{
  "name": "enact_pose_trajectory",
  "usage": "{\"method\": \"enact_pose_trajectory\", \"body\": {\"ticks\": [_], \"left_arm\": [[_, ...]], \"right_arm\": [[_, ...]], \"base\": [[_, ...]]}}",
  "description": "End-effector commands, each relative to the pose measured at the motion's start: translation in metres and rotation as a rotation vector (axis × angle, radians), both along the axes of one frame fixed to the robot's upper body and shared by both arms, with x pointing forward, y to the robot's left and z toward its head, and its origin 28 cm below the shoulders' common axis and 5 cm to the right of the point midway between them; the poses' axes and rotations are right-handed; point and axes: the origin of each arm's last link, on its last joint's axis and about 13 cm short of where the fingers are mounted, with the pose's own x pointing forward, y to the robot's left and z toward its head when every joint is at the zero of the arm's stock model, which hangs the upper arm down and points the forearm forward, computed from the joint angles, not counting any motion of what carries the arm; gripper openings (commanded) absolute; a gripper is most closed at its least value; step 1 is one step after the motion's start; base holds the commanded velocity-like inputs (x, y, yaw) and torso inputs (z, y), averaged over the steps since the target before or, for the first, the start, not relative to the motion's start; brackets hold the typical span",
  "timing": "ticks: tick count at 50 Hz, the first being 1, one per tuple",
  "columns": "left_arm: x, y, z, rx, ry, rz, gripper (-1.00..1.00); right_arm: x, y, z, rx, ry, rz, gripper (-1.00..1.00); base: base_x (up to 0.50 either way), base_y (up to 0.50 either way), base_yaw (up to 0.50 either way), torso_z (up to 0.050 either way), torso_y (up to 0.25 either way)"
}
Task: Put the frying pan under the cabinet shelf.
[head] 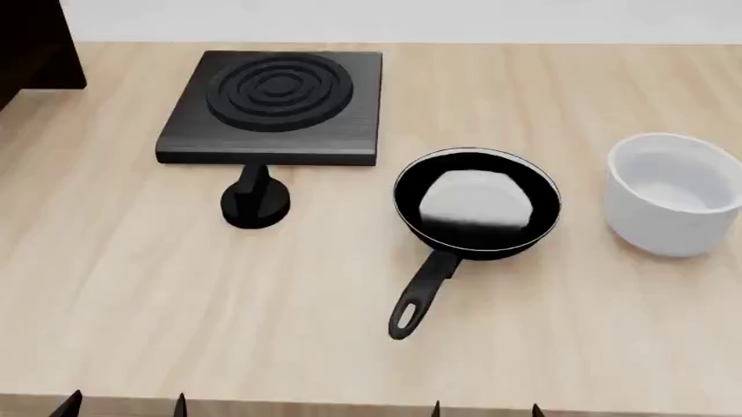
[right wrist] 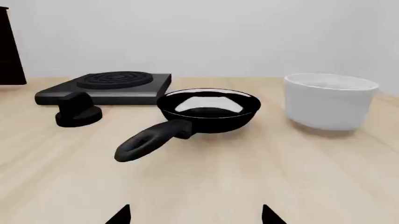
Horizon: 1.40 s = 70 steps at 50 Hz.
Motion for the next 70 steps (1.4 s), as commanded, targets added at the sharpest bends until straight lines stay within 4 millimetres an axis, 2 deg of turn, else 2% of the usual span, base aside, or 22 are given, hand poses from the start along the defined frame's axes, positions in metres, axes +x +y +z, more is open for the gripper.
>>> {"method": "enact_pose_trajectory", "body": {"ticks": [1, 6, 49, 51, 52, 55, 58, 62, 66, 70], "left_arm": [[0.000, 0.000, 0.000, 0.000, 0.000, 0.000, 1.00], [-0.007, -0.003, -0.001, 0.018, -0.015, -0.016, 1.00], [-0.006, -0.006, -0.005, 0.042, 0.012, -0.040, 1.00], [-0.006, -0.006, -0.007, 0.060, 0.010, -0.022, 1.00], [-0.006, -0.006, -0.007, 0.096, 0.042, -0.004, 1.00], [-0.006, -0.007, 0.000, 0.077, 0.052, -0.016, 1.00], [-0.006, -0.011, 0.018, 0.060, 0.074, -0.056, 1.00], [-0.006, -0.015, 0.035, 0.079, 0.068, -0.075, 1.00], [-0.008, -0.014, 0.072, 0.113, 0.012, -0.108, 1.00], [-0.006, -0.012, 0.097, 0.134, -0.012, -0.116, 1.00]], "right_arm": [[0.000, 0.000, 0.000, 0.000, 0.000, 0.000, 1.00], [-0.002, -0.001, -0.001, 0.008, -0.016, 0.019, 1.00], [-0.003, 0.003, -0.007, -0.027, 0.034, 0.077, 1.00], [-0.003, 0.002, -0.005, 0.015, 0.046, 0.068, 1.00], [-0.001, -0.001, -0.005, -0.043, 0.076, 0.028, 1.00], [-0.003, -0.002, 0.016, -0.102, 0.089, 0.043, 1.00], [-0.004, -0.005, 0.048, -0.195, 0.056, 0.048, 1.00], [-0.006, -0.008, 0.073, -0.237, 0.023, 0.050, 1.00], [-0.008, -0.012, 0.101, -0.260, -0.019, 0.065, 1.00], [-0.008, -0.014, 0.124, -0.273, -0.051, 0.077, 1.00]], "base": [[0.00, 0.00, 0.00, 0.050, 0.000], [0.00, 0.00, 0.00, 0.050, 0.000], [0.00, 0.00, 0.00, 0.050, 0.000], [0.00, 0.00, 0.00, 0.050, 0.000], [0.00, 0.00, 0.00, 0.050, 0.000], [0.00, 0.00, 0.00, 0.008, 0.000], [0.00, 0.00, 0.00, 0.000, 0.000], [0.00, 0.00, 0.00, 0.000, 0.000], [0.00, 0.00, 0.00, 0.000, 0.000], [0.00, 0.00, 0.00, 0.000, 0.000]]}}
